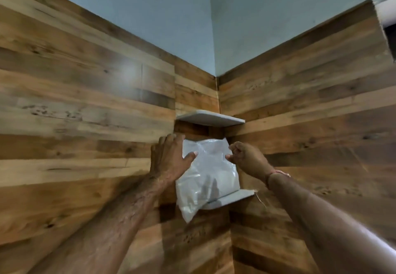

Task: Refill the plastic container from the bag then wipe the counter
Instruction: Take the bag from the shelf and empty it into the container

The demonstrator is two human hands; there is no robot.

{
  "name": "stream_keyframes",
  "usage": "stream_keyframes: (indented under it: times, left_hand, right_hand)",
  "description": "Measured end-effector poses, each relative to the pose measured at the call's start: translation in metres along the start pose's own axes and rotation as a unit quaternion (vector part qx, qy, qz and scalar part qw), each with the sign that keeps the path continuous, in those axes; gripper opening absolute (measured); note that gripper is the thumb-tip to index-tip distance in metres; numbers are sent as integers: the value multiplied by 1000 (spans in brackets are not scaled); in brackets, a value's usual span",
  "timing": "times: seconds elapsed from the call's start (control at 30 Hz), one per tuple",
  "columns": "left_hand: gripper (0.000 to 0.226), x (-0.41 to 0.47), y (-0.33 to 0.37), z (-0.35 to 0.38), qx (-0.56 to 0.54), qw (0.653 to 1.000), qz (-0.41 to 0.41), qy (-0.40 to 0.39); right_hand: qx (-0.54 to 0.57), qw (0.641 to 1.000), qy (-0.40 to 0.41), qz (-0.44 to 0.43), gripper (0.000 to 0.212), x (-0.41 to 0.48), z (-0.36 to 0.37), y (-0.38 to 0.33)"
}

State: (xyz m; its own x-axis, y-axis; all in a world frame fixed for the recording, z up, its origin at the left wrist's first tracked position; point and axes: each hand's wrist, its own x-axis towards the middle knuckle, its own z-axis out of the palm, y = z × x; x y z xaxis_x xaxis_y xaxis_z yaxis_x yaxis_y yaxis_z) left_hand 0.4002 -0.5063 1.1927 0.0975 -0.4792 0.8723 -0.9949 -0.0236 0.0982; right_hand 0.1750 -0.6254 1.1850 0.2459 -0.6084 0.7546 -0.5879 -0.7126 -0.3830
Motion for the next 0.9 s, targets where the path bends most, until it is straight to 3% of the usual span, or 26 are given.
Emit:
stream_keyframes:
  times: [0.27, 0.5, 0.63, 0.77, 0.9]
  left_hand:
    - [67, 92, -49, 43, 4, 997, -1, -74]
    - [44, 114, -59, 68, -21, 999, -24, -39]
    - [33, 113, -57, 83, -26, 999, -42, 0]
    - [34, 116, -55, 91, -67, 995, -66, 23]
    - [33, 115, -48, 85, -161, 983, -80, 29]
  right_hand:
    - [-56, 998, -26, -12, 47, 105, 51, 1]
    - [-104, 992, -70, -23, 54, 165, 86, 11]
    - [-145, 988, -45, -12, 38, 180, 92, 18]
    - [-106, 992, -40, 55, 18, 173, 85, 28]
    - [-99, 994, 1, 51, 20, 156, 61, 31]
